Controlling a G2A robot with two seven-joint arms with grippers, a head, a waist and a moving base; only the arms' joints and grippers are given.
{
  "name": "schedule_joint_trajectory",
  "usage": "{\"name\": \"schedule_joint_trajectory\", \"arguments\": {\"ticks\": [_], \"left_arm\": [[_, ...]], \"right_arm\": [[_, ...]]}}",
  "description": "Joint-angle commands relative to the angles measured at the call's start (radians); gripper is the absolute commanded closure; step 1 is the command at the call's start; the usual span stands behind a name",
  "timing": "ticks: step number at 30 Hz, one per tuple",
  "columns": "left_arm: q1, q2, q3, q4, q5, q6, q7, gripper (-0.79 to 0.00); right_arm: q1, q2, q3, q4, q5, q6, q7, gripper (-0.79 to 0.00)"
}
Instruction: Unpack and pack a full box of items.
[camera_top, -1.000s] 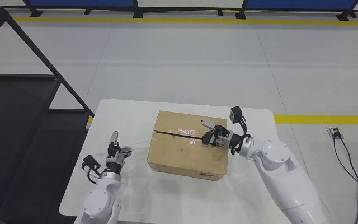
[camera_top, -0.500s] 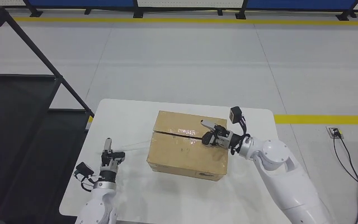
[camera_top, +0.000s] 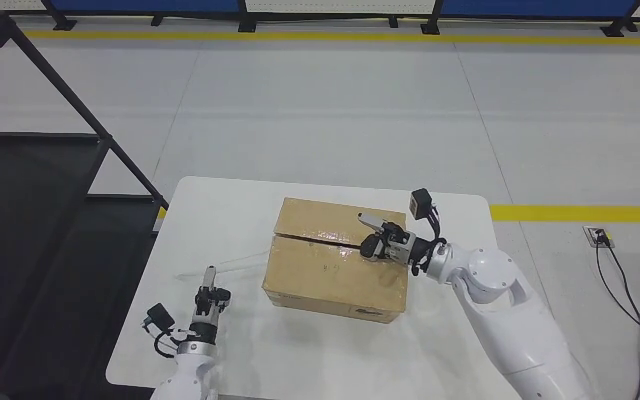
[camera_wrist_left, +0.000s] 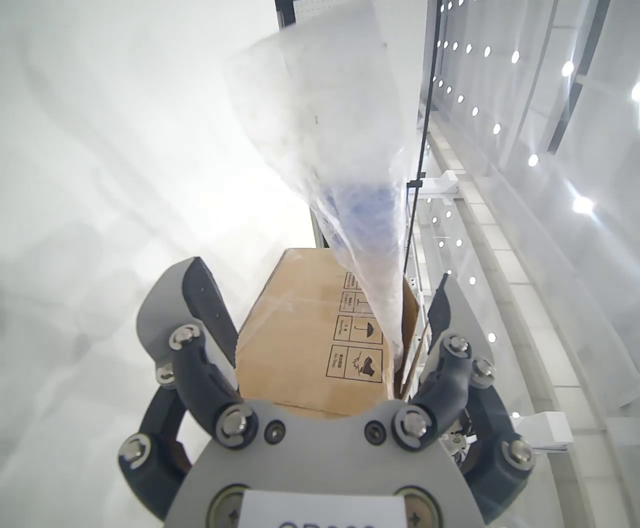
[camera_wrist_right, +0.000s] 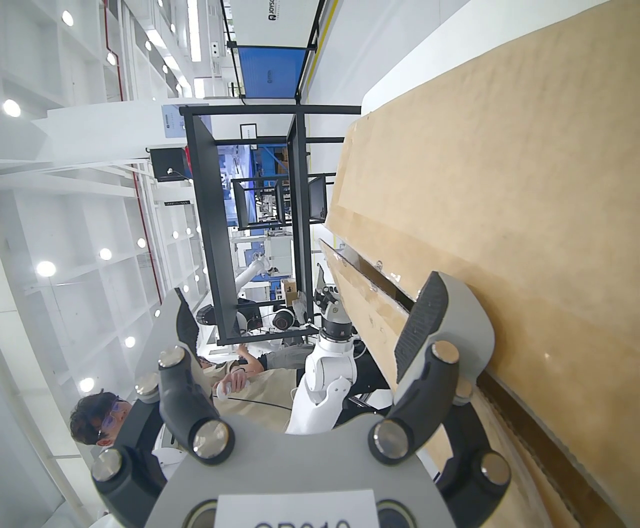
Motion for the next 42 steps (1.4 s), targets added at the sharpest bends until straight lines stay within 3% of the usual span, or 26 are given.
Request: {"name": "schedule_joint_trajectory", "arguments": {"ticks": [1,4,9,11,12,15,18,21,22,30,36,37,42], "left_arm": [[-0.02,-0.007,0.022,0.042,0.126,-0.04,0.146,-0.785],[-0.065,-0.021,0.058,0.106,0.183,-0.073,0.278,-0.785],[-0.106,-0.029,0.076,0.165,0.228,-0.119,0.33,-0.785],[-0.114,-0.031,0.083,0.19,0.269,-0.14,0.352,-0.591],[-0.118,-0.032,0.084,0.203,0.291,-0.154,0.368,-0.545],[-0.128,-0.036,0.089,0.232,0.314,-0.178,0.395,-0.502],[-0.136,-0.039,0.088,0.249,0.349,-0.196,0.426,-0.397],[-0.142,-0.042,0.086,0.252,0.342,-0.208,0.433,-0.345],[-0.144,-0.043,0.084,0.252,0.345,-0.209,0.437,-0.225],[-0.138,-0.047,0.076,0.26,0.383,-0.221,0.458,-0.169],[-0.128,-0.053,0.067,0.228,0.37,-0.209,0.48,-0.071],[-0.128,-0.054,0.065,0.218,0.364,-0.201,0.48,0.0],[-0.123,-0.058,0.05,0.183,0.326,-0.166,0.469,0.0]], "right_arm": [[0.003,-0.001,-0.003,0.002,0.001,0.0,0.001,-0.785],[0.008,-0.002,-0.006,0.007,0.002,0.003,0.001,-0.785],[0.011,-0.002,-0.008,0.011,0.004,-0.002,0.002,-0.785],[0.012,-0.003,-0.007,0.014,0.006,-0.004,0.002,-0.785],[0.013,-0.003,-0.008,0.017,0.006,-0.003,0.003,-0.785],[0.015,-0.003,-0.006,0.021,0.009,-0.006,0.004,-0.785],[0.015,-0.003,-0.006,0.023,0.011,-0.008,0.003,-0.785],[0.019,-0.003,-0.008,0.027,0.011,-0.007,0.007,-0.785],[0.02,-0.003,-0.008,0.029,0.011,-0.007,0.007,-0.785],[0.025,-0.004,-0.012,0.036,0.011,-0.01,0.009,-0.785],[0.03,-0.005,-0.015,0.043,0.013,-0.01,0.011,-0.785],[0.03,-0.005,-0.015,0.044,0.013,-0.011,0.011,-0.785],[0.03,-0.006,-0.017,0.045,0.014,-0.013,0.01,-0.785]]}}
